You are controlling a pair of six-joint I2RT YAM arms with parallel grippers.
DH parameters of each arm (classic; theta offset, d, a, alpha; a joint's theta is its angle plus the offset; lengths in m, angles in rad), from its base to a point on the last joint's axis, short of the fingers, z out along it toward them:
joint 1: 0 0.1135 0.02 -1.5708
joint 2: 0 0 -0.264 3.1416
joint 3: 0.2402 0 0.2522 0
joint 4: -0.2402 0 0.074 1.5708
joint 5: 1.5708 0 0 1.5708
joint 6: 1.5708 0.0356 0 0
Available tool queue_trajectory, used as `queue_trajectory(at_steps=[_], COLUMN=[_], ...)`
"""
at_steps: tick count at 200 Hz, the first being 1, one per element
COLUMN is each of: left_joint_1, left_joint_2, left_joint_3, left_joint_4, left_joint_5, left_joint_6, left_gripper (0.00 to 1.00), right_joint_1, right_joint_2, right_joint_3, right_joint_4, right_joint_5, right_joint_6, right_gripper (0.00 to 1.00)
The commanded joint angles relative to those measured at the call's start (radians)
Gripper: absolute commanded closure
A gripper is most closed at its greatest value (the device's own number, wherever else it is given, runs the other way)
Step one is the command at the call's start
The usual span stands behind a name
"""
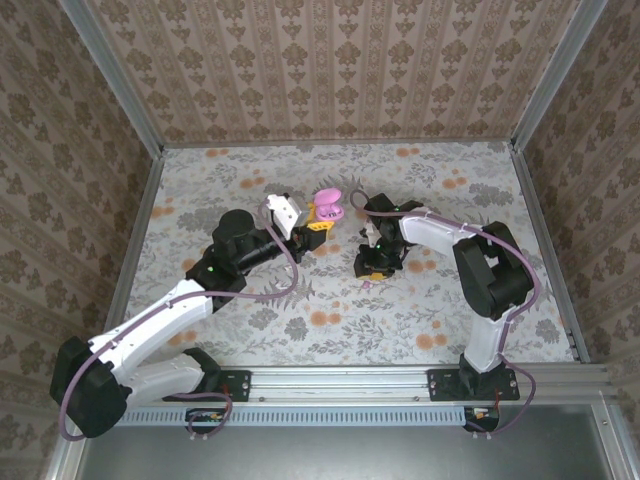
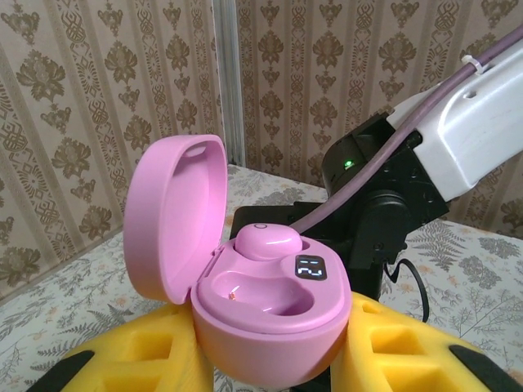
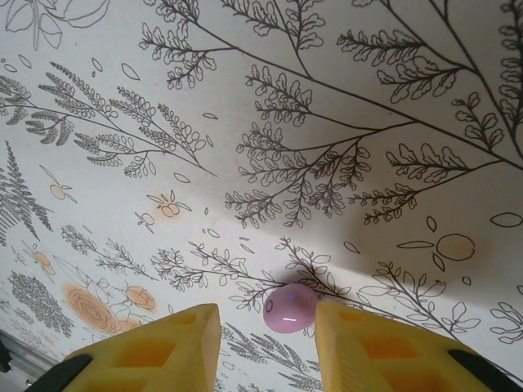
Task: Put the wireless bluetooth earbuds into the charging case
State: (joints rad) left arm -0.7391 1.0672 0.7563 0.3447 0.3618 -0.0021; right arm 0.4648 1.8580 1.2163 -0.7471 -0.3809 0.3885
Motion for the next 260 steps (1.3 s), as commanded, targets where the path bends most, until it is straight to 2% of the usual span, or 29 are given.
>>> queue_trajectory(at_steps=[1, 131, 213, 260], left_joint_1=[-0.002, -0.001, -0.002, -0.001], left_joint_2=[0.000, 0.029, 0.028, 0.025], left_joint_3=[0.005, 0.025, 0.015, 0.012], left_joint_4=[0.037, 0.043, 0.048, 0.042], left_joint_5=[0.008, 0.017, 0.013, 0.008], left_joint_6=[0.016, 0.022, 0.014, 0.014], left_gripper=[0.66, 0.66, 0.66, 0.66], right_joint_1=[-0.006, 0.010, 0.015, 0.014], right_joint_2=[0.025, -0.048, 0.001, 0.020], right_joint_3=[-0.008, -0.126, -0.087, -0.070], right_joint_4=[-0.008, 0.049, 0.054, 0.056], right_joint_5=[0.001, -0.118, 0.002, 0.009], right_joint_6=[-0.006, 0.046, 0.071, 0.069], right_gripper=[0.62, 0.61, 0.66, 0.69])
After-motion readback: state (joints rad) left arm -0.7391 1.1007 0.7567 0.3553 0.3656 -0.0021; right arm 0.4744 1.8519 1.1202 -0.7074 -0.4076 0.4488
